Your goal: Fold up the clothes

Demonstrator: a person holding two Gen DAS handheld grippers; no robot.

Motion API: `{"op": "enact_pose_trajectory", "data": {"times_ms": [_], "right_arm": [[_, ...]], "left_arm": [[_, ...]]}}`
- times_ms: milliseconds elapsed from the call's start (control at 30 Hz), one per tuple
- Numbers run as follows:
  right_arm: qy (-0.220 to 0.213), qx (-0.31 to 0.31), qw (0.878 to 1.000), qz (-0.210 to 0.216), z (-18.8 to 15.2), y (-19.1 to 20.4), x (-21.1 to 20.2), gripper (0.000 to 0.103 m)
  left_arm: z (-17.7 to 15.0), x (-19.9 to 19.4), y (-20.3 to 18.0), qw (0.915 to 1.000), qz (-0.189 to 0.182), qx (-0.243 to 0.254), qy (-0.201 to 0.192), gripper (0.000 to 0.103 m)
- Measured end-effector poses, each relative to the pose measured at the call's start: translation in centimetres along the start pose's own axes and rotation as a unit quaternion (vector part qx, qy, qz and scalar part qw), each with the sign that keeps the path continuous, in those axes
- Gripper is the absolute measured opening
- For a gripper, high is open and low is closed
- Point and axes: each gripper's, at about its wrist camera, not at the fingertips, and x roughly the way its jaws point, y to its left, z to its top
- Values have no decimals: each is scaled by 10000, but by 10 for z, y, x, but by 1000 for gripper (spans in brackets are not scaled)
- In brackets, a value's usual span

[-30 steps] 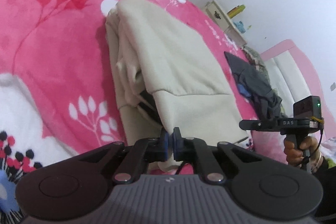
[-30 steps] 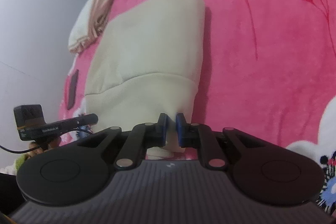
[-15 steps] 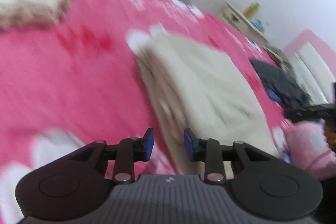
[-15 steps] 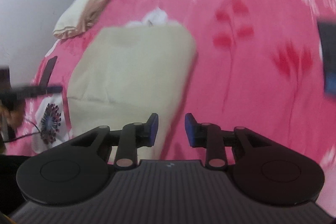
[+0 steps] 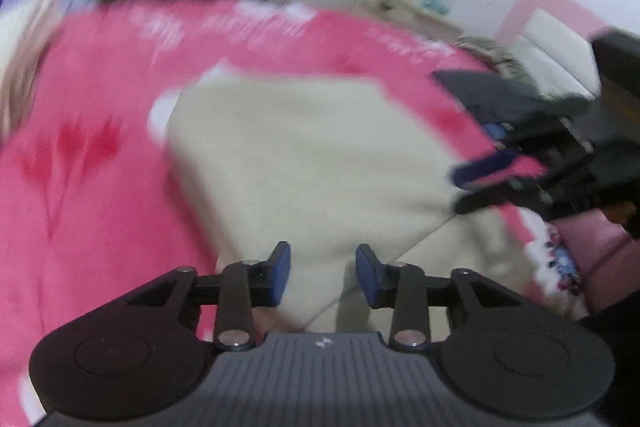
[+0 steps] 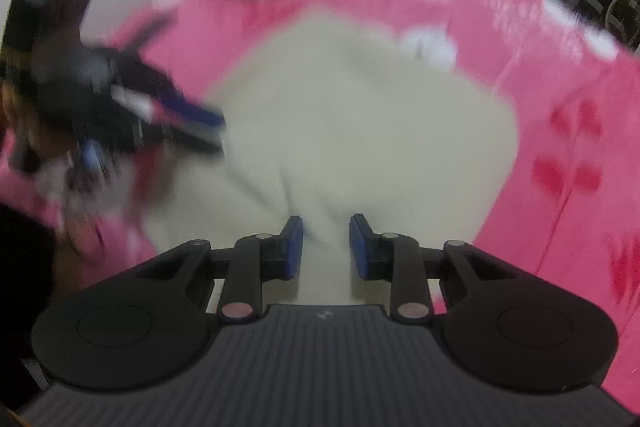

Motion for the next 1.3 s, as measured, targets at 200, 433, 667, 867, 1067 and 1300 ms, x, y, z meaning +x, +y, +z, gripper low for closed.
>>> {"op": "enact_pose_trajectory", "data": {"times_ms": [200,433,667,867,1067,1300], "right_arm": [[-102,-388,9992,10,-6,2,-3,24],[-1336,-77,9904,-347,42,-33,-33,24],[-1157,280,9913,-569,51,-66,15,21],[-794,713,9925,-593,22,-94,29,16],[-1448,482,9882,-157,58,-84,6,17],[-974,30,9934,-600,60,-94,66,14]], "left_arm": [[5,0,19,9978,-314,-568,155,29],[51,-18,21,9967,-420,-384,-586,45],[53,42,40,9955,170,-854,-375,38],[23,41,53,9910,108,-1153,-666,38],[19,42,57,9896,64,-1231,-739,38],[15,41,56,9898,21,-1152,-843,38]]}}
